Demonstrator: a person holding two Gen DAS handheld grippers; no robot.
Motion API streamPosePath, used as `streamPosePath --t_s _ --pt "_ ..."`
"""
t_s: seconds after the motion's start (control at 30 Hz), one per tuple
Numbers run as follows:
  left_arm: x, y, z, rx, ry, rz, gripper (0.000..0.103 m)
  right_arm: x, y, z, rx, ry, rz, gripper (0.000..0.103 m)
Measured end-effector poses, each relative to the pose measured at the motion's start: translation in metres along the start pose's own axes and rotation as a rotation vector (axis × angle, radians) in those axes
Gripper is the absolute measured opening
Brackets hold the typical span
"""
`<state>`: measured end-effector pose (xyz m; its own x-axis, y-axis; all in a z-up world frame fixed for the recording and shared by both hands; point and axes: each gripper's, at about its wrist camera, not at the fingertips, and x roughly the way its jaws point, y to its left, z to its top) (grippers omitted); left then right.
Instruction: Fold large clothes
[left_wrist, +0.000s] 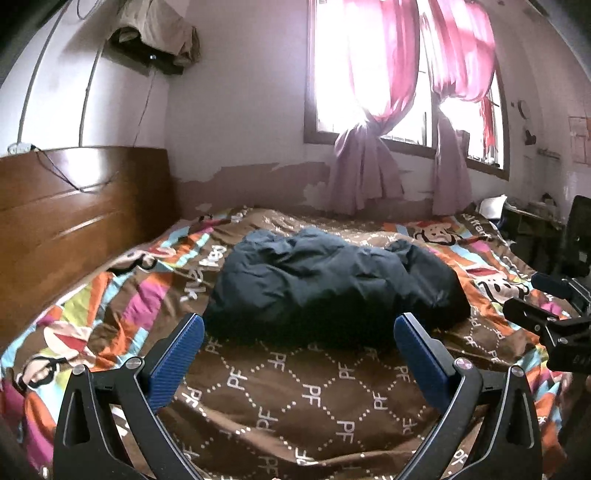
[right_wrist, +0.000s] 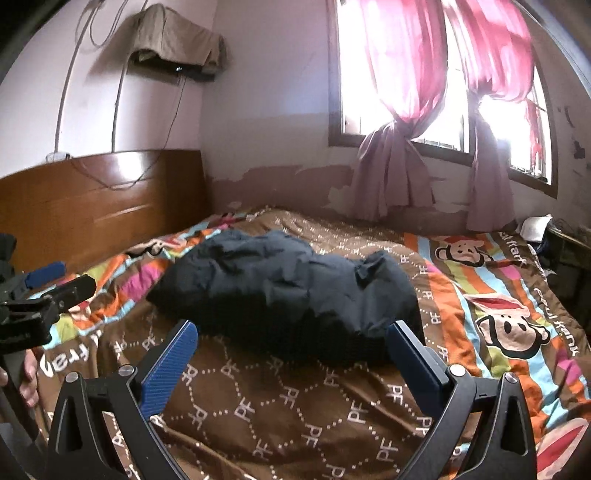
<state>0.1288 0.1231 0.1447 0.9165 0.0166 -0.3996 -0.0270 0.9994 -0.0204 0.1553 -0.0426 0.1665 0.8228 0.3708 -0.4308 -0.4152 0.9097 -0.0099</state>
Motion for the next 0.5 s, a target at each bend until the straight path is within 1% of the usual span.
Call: streamPosePath --t_s 0.17,0.5 --pt "0.0000 0.0019 -0.0027 -0.017 0.010 -0.010 0.101 0.0012 0.0014 -0.0030 0.001 0.009 0.008 0.103" --pt "-0.0018 -0.0015 -0.0026 0.004 0.003 -0.024 0.101 0.0025 -0.0047 -0.0056 0.045 0.018 0.011 0.103"
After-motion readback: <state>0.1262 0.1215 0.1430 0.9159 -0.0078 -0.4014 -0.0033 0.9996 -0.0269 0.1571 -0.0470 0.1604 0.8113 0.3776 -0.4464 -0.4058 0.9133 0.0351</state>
